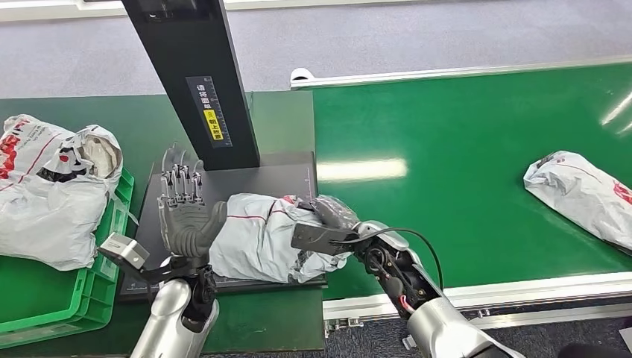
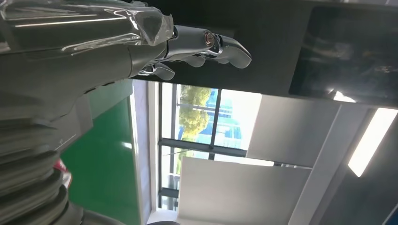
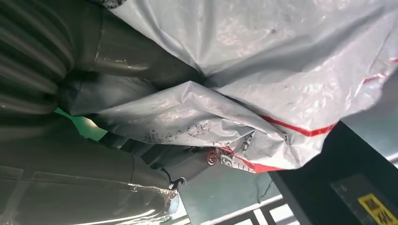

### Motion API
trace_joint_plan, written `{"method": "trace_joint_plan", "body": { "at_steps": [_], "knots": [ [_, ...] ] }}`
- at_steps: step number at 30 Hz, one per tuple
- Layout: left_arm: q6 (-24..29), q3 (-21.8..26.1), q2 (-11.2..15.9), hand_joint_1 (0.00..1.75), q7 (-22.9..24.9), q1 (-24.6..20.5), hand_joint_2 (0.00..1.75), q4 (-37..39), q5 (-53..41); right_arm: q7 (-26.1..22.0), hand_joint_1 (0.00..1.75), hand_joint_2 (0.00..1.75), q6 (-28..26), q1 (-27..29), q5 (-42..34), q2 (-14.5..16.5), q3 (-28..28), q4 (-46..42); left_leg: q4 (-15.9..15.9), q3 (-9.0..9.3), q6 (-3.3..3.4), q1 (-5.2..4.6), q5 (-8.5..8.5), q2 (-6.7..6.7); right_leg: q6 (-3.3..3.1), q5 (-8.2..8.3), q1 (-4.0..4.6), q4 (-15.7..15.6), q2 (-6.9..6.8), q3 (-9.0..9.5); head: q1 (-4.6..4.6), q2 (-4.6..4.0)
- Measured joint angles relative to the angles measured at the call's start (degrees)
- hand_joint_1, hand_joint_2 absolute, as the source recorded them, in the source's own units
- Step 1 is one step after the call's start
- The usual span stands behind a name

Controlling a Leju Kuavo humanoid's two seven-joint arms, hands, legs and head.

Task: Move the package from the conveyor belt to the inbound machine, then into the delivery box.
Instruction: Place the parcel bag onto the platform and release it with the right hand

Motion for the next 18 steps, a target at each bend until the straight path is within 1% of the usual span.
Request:
{"method": "trace_joint_plan", "body": {
  "at_steps": [2, 6, 15, 17, 18],
  "knots": [
    [-0.04, -0.27, 0.0, 0.0, 0.0, -0.18, 1.75, 0.46, -0.07, 0.93, 1.75, 1.75, 0.0, -1.15, 0.38, 0.62, 0.84, 1.42, 0.0, -0.01, 0.0, 0.0, 0.0, -0.02, 0.0, 0.0, 0.0, 0.0, 0.0, -0.01, 0.0, 0.0],
    [-0.06, -0.59, 0.0, 0.0, 0.0, -0.54, 1.75, 1.15, -0.07, 1.31, 1.75, 1.75, 0.0, -2.34, 0.42, 1.27, 1.89, 3.18, 0.0, -0.03, 0.0, -0.01, -0.01, -0.03, 0.0, 0.0, -0.01, -0.01, 0.0, -0.02, 0.0, 0.0],
    [-0.06, -1.11, 0.0, 0.0, 0.0, -0.62, 1.75, 1.49, -0.07, 1.49, 1.75, 1.75, -0.1, -2.97, 0.51, 1.66, 2.52, 4.99, 0.0, -0.03, 0.0, 0.0, -0.01, -0.03, 0.0, 0.0, 0.0, 0.0, 0.0, -0.02, -0.01, 0.0],
    [-0.06, -1.12, 0.01, 0.0, 0.0, -0.63, 1.75, 1.51, -0.01, 2.71, 1.75, 1.75, -0.49, -3.14, 0.91, 1.76, 2.64, 5.29, 0.0, -0.03, 0.0, 0.0, -0.01, -0.03, 0.0, 0.0, 0.0, 0.0, 0.0, -0.02, -0.01, 0.0],
    [-0.06, -1.12, 0.02, 0.0, 0.0, -0.63, 1.75, 1.55, 0.13, 4.08, 1.75, 1.75, -0.59, -3.28, 1.12, 1.85, 2.7, 5.58, 0.0, -0.03, 0.0, 0.0, -0.01, -0.03, 0.0, 0.0, 0.0, 0.0, 0.0, -0.02, -0.01, 0.0]
  ]
}}
